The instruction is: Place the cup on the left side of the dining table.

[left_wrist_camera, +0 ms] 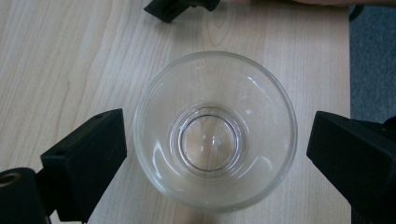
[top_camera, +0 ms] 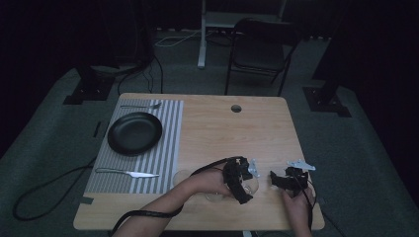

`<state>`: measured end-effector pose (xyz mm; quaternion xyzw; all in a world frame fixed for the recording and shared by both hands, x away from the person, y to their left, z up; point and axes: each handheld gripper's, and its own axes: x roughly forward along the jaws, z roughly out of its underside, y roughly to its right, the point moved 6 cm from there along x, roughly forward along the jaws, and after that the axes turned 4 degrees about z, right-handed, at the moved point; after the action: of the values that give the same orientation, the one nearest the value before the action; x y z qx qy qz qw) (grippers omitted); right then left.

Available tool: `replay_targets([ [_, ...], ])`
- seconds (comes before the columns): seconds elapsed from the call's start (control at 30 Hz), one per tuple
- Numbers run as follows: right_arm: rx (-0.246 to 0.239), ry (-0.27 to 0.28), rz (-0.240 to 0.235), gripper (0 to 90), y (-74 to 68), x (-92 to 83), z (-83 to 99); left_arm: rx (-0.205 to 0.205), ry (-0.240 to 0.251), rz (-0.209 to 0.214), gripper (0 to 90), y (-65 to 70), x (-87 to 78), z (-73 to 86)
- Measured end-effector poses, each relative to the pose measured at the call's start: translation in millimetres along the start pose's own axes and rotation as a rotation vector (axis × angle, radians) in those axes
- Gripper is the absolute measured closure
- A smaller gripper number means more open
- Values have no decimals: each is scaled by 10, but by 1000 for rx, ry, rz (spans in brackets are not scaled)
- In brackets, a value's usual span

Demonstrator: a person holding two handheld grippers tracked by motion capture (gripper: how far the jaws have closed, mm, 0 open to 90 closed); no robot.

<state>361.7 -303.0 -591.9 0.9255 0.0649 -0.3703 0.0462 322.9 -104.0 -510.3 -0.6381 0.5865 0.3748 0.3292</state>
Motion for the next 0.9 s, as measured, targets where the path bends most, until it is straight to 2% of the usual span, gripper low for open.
replay_targets([
  [0.33,0,0,0,121,0,0,0,14,-62,2,54,3,112,-41],
  [0.43,1,0,0,121,0,0,0,-10,-81,-31,54,-27,137,-38],
  [0.53,0,0,0,121,0,0,0,-30,-101,-22,54,-37,161,-35],
  [0.6,0,0,0,121,0,0,0,-27,-118,-24,59,-37,177,-30],
  [0.67,0,0,0,121,0,0,0,-25,-115,-17,118,-34,185,-36],
  [0.87,0,0,0,121,0,0,0,-12,-143,-19,178,-31,233,-40],
  [0.9,0,0,0,121,0,0,0,-22,-147,-16,179,-29,233,-45],
])
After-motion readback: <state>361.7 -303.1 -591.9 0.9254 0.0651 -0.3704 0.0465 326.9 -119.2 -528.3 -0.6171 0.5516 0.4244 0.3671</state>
